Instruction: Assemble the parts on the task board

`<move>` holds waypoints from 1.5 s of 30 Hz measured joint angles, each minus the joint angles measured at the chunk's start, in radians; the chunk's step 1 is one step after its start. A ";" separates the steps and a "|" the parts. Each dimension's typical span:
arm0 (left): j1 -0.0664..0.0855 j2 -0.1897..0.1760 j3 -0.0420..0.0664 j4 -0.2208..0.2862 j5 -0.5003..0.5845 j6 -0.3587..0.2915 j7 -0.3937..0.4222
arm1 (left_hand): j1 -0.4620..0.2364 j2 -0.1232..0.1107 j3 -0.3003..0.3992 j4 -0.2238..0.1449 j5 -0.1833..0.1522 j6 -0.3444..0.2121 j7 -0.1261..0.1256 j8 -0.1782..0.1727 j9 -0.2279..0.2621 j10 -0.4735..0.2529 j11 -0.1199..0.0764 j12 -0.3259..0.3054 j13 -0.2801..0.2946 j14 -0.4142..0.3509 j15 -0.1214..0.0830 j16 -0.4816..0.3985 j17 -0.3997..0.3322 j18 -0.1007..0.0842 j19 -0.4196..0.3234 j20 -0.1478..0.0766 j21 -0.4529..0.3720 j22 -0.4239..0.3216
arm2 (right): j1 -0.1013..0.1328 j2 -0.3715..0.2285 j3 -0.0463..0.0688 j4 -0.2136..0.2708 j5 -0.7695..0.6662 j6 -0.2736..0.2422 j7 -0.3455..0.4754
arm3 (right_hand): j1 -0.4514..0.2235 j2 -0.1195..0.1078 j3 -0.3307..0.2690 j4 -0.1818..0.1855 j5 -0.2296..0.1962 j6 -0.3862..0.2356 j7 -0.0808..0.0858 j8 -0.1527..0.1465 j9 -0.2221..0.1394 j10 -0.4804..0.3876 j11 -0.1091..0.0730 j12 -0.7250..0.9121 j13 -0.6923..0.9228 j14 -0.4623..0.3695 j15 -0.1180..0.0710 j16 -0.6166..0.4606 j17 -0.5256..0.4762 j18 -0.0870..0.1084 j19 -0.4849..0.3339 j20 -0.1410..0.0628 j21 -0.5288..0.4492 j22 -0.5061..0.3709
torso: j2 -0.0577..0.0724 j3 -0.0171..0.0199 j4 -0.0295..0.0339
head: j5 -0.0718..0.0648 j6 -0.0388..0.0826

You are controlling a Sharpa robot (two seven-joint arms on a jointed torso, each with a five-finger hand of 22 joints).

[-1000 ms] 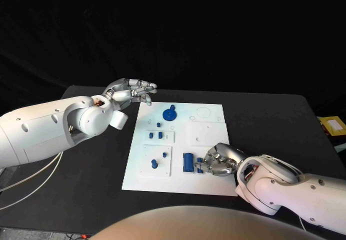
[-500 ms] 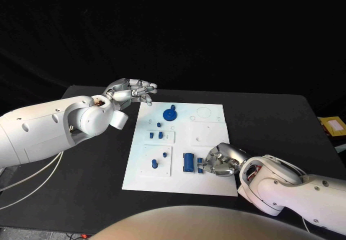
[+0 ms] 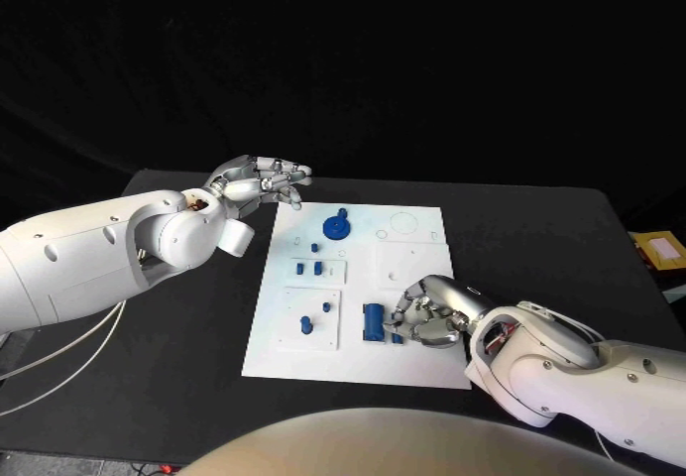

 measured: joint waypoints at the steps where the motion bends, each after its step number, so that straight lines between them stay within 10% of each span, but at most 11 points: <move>1: 0.000 0.000 0.000 0.000 0.000 0.000 0.000 | 0.000 0.000 0.000 0.000 0.000 0.000 0.000 0.000 0.000 0.000 0.000 0.000 0.000 0.000 0.000 0.000 0.000 0.000 0.000 0.000 0.000 0.000 | 0.000 0.004 0.000 -0.001 -0.004 0.001 0.002 | 0.008 0.001 -0.002 -0.002 -0.001 0.000 0.000 0.000 0.000 0.000 0.000 0.000 0.000 0.000 0.000 0.000 0.000 0.000 0.000 0.000 0.000 0.000 | 0.000 0.0000 0.0000 | 0.000 0.000; 41: 0.000 -0.005 0.000 0.002 0.000 0.001 0.000 | 0.000 0.000 0.000 0.000 0.000 0.000 0.000 0.000 0.000 0.000 0.000 0.000 0.000 0.000 0.000 0.000 0.001 0.000 0.000 0.000 0.001 0.000 | 0.001 0.056 -0.001 -0.048 -0.086 0.063 -0.026 | 0.043 0.004 0.001 -0.015 -0.027 0.013 -0.006 0.000 -0.008 0.007 0.000 0.016 0.000 0.000 0.000 0.000 0.001 0.000 0.004 -0.003 0.004 0.000 | 0.001 0.0009 0.0004 | 0.010 0.000; 45: 0.000 -0.006 0.000 0.003 0.000 0.001 -0.001 | 0.000 0.000 0.000 0.000 0.000 0.000 0.000 0.000 0.000 0.000 0.000 0.000 0.000 0.000 0.000 0.000 0.001 0.000 0.000 0.000 -0.003 0.000 | 0.002 0.032 -0.001 -0.040 -0.071 0.044 -0.005 | 0.033 -0.003 -0.015 -0.002 -0.004 -0.017 0.014 -0.020 -0.016 -0.022 0.013 -0.057 0.000 0.000 0.000 -0.017 0.001 0.000 0.004 -0.003 -0.056 0.000 | 0.000 -0.0001 0.0000 | 0.010 0.000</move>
